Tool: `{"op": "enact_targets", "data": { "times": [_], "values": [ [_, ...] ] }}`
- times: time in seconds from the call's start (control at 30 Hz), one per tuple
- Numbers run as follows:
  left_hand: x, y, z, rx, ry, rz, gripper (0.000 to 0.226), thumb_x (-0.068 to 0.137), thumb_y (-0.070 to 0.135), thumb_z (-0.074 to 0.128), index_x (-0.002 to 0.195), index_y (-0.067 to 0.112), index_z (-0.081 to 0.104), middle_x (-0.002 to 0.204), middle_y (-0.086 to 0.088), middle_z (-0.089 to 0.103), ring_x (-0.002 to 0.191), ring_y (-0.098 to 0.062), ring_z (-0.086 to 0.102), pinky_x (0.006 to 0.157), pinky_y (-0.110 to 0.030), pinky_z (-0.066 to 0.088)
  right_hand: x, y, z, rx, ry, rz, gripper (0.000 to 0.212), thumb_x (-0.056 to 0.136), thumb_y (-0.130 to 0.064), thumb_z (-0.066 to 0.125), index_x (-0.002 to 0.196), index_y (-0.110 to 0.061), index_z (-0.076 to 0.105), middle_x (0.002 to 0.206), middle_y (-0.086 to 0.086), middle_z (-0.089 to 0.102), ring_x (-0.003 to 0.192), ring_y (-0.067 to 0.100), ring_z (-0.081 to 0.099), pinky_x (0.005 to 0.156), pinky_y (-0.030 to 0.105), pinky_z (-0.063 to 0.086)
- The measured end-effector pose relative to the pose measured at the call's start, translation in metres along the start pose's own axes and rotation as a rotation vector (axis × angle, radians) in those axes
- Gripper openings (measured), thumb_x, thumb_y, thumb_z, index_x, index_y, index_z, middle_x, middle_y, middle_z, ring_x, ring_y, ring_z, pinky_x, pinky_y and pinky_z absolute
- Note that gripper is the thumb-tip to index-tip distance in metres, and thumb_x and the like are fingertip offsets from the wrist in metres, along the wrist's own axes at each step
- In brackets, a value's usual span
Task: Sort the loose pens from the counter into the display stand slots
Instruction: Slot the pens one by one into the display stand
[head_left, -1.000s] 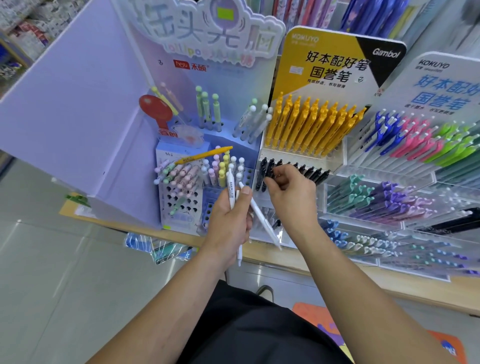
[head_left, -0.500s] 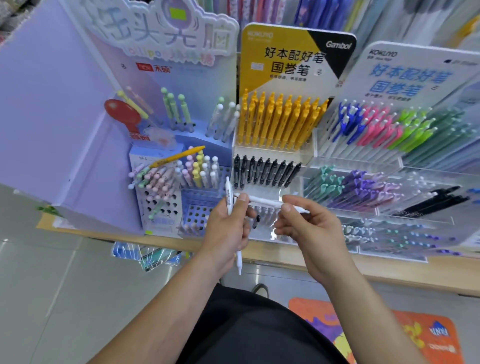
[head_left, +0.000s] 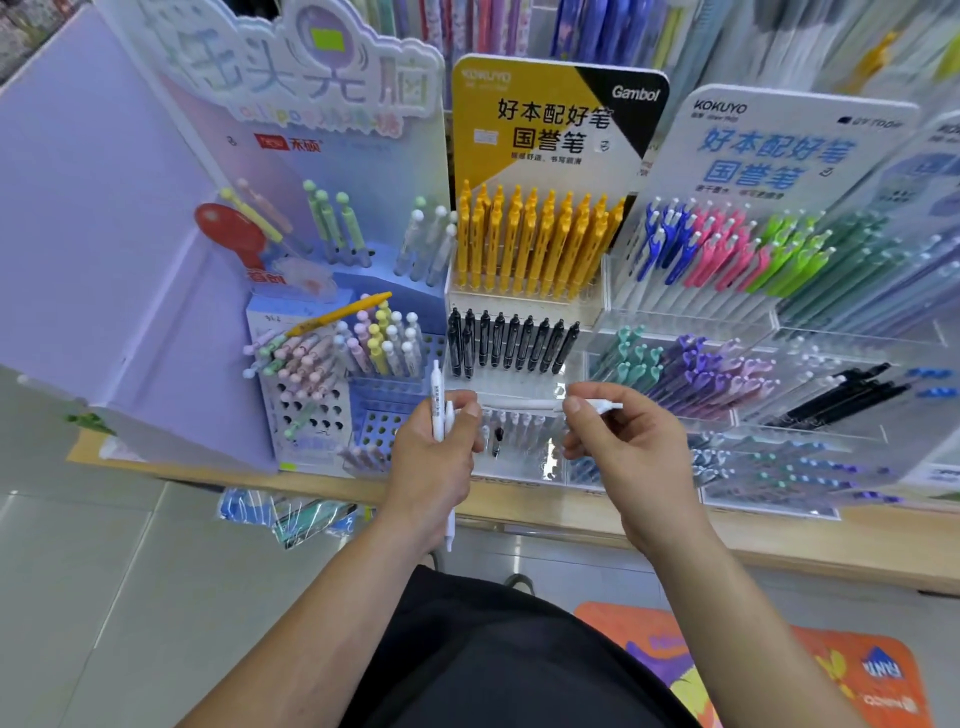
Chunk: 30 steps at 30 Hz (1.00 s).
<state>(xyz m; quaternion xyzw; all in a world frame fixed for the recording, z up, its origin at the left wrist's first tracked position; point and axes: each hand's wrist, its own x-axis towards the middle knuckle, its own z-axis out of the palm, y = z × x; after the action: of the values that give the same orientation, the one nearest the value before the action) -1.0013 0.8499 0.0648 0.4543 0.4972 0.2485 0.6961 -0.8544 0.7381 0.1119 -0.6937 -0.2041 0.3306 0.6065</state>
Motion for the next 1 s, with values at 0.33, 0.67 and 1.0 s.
{"op": "enact_targets", "data": {
  "times": [0.33,0.67,1.0],
  "values": [
    [0.017,-0.034,0.006,0.535,-0.013,0.227,0.016,0.098,0.027,0.073,0.114,0.025,0.075,0.079,0.003,0.072,0.063,-0.013,0.063,0.059,-0.024,0.050,-0.007,0.009,-0.004,-0.229,0.101,-0.149,0.004,0.097,-0.025,0.069,0.099,-0.028,0.071,0.068,0.022,0.060,0.068,0.040,0.059,0.059,0.042,0.052],
    [0.027,-0.051,0.013,0.841,0.023,0.432,0.007,0.097,0.019,0.073,0.097,0.013,0.070,0.065,0.000,0.061,0.053,-0.011,0.049,0.053,-0.028,0.035,0.001,0.013,-0.020,-0.219,0.136,-0.140,0.008,0.096,-0.024,0.071,0.102,-0.029,0.072,0.073,0.025,0.062,0.071,0.039,0.061,0.063,0.040,0.054],
    [0.015,0.003,0.012,0.583,0.126,0.403,0.022,0.096,0.041,0.073,0.091,0.023,0.063,0.072,0.005,0.065,0.066,-0.010,0.061,0.061,-0.032,0.049,0.040,-0.003,0.015,-0.246,0.106,-0.235,0.010,0.093,-0.022,0.075,0.103,-0.020,0.075,0.076,0.010,0.066,0.071,0.026,0.065,0.065,0.034,0.057]
  ]
}}
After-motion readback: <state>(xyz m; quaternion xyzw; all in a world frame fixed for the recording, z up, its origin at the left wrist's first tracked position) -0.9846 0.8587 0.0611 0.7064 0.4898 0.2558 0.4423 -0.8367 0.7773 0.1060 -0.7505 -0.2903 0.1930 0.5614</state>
